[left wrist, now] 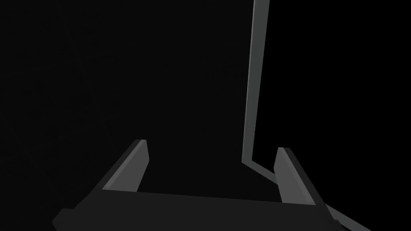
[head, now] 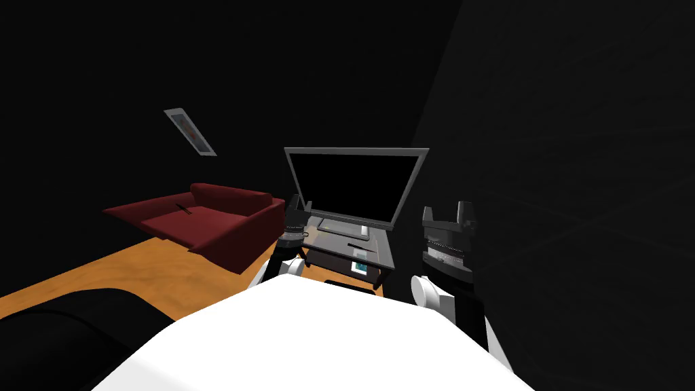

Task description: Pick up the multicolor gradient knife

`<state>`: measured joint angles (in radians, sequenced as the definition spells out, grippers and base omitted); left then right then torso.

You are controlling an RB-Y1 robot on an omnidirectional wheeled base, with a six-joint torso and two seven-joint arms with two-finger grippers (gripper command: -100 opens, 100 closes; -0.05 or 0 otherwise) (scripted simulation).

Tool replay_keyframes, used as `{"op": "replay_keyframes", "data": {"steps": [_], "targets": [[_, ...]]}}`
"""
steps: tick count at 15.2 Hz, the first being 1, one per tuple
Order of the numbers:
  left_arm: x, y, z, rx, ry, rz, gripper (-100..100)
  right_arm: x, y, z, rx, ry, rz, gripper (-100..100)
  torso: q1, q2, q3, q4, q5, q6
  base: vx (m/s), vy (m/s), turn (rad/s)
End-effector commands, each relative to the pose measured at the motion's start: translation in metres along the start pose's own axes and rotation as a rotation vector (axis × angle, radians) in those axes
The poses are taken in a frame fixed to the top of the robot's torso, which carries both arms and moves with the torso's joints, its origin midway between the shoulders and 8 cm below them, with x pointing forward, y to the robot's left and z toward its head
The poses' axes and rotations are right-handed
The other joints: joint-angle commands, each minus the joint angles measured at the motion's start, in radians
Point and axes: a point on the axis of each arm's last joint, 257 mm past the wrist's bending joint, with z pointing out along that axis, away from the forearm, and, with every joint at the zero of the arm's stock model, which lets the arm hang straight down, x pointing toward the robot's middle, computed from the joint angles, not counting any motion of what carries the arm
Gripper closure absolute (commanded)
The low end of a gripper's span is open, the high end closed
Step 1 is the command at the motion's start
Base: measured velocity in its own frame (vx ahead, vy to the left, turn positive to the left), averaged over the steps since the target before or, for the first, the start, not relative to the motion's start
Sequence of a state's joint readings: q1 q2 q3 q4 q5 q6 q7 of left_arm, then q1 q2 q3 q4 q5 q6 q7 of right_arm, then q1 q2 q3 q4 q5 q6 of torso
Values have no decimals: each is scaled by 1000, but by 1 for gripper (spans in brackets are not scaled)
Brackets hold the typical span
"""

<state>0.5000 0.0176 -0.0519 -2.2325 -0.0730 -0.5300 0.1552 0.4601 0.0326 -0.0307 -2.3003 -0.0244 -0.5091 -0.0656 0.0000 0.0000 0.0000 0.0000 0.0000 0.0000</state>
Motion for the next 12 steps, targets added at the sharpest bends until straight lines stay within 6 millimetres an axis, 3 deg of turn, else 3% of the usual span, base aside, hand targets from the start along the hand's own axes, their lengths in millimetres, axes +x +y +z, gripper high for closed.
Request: {"op": "replay_keyframes", "data": {"steps": [1,8,12], "targets": [[0,0,0,0,0,0,0,6,-5,-1,11,45,-22,-100,0,0,0,0,0,0,-1,6,47],[0,0,0,0,0,0,0,27,-34,-14,70,200,-120,-100,2,0,0,0,0,0,-4,23,116],[0,0,0,0,0,0,0,42,-71,-35,137,338,-221,-100,2,0,0,0,1,-1,-3,39,199]]}}
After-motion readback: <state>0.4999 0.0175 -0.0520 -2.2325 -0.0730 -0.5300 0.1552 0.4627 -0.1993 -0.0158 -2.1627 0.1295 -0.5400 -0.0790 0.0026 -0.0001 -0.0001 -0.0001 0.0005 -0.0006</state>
